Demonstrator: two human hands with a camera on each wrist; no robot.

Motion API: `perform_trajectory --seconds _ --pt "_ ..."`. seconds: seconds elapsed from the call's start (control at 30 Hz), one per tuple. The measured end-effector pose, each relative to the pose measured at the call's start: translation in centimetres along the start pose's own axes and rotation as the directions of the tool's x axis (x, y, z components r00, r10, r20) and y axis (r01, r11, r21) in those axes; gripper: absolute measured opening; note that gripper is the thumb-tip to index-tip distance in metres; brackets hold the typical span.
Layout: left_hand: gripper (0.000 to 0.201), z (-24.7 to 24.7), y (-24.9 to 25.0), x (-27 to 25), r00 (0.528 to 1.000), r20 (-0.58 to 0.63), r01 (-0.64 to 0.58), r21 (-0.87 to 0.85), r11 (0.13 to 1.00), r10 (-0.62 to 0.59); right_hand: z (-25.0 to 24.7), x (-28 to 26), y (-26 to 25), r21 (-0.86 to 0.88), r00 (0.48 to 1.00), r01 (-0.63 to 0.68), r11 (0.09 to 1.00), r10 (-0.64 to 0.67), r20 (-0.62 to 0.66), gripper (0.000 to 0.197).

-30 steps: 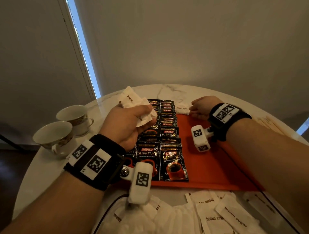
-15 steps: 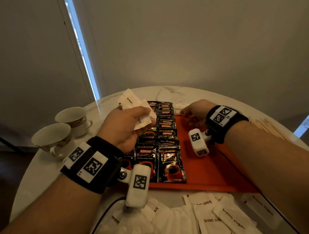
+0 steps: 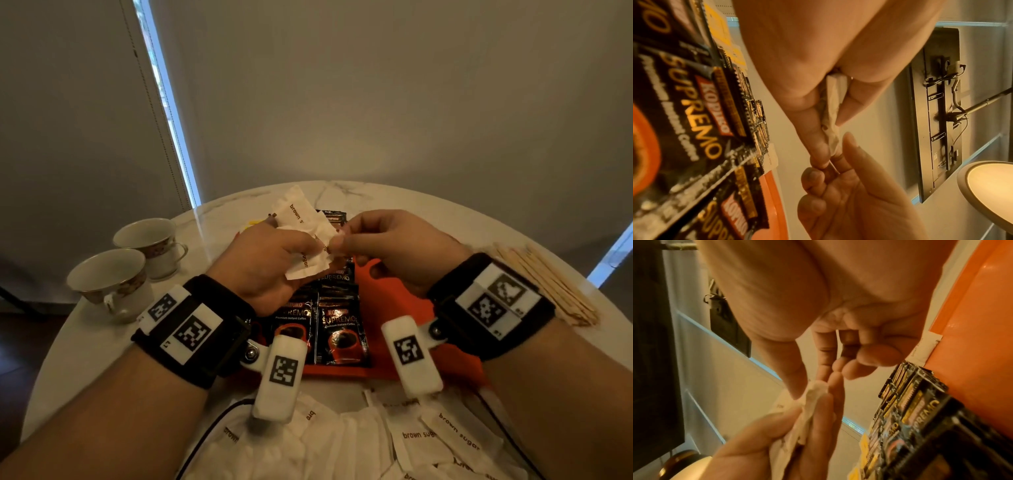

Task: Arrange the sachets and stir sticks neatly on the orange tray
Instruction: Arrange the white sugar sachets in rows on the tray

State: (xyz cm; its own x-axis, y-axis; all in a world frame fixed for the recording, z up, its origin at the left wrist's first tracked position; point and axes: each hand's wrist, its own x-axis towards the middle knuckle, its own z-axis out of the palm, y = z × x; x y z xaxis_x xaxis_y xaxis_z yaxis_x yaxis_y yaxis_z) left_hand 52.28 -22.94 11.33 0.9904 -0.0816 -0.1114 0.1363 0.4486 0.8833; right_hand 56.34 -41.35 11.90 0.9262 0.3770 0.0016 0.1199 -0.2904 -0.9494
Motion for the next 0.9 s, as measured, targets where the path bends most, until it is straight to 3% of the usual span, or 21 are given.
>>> perform_trajectory --seconds 0.13,0.27,0.37,0.6,0.8,0.9 --pt "0.034 0.2 0.0 -0.3 0.999 0.029 0.019 0.060 0.998 -0.021 0.3 -0.7 0.5 0.032 0.998 0.026 0.999 -0.023 -0.065 0.011" --pt "0.023 0.4 0.1 -0.2 1.000 -0.029 0.008 0.067 0.998 -0.006 0.2 -0.5 0.8 0.294 0.997 -0.006 0.956 0.028 -0.069 0.010" --pt "0.019 0.4 0.0 0.0 0.998 -0.064 0.000 0.070 0.998 0.004 0.3 -0.3 1.0 0.396 0.996 0.009 0.918 0.029 -0.089 0.004" --pt "0.016 0.1 -0.2 0.3 0.993 -0.098 -0.065 0.071 0.995 0.071 1.2 -0.6 1.2 0.390 0.998 0.024 0.920 -0.001 -0.061 0.017" --pt "0.012 0.2 0.3 0.2 0.985 -0.157 -0.077 -0.007 0.997 0.075 1.0 -0.4 1.1 0.489 0.976 0.107 0.865 0.004 -0.220 0.013" --pt "0.020 -0.2 0.3 0.6 0.972 -0.222 -0.088 -0.024 0.996 0.080 0.7 -0.5 1.0 0.557 0.977 0.110 0.823 0.015 -0.214 0.010"
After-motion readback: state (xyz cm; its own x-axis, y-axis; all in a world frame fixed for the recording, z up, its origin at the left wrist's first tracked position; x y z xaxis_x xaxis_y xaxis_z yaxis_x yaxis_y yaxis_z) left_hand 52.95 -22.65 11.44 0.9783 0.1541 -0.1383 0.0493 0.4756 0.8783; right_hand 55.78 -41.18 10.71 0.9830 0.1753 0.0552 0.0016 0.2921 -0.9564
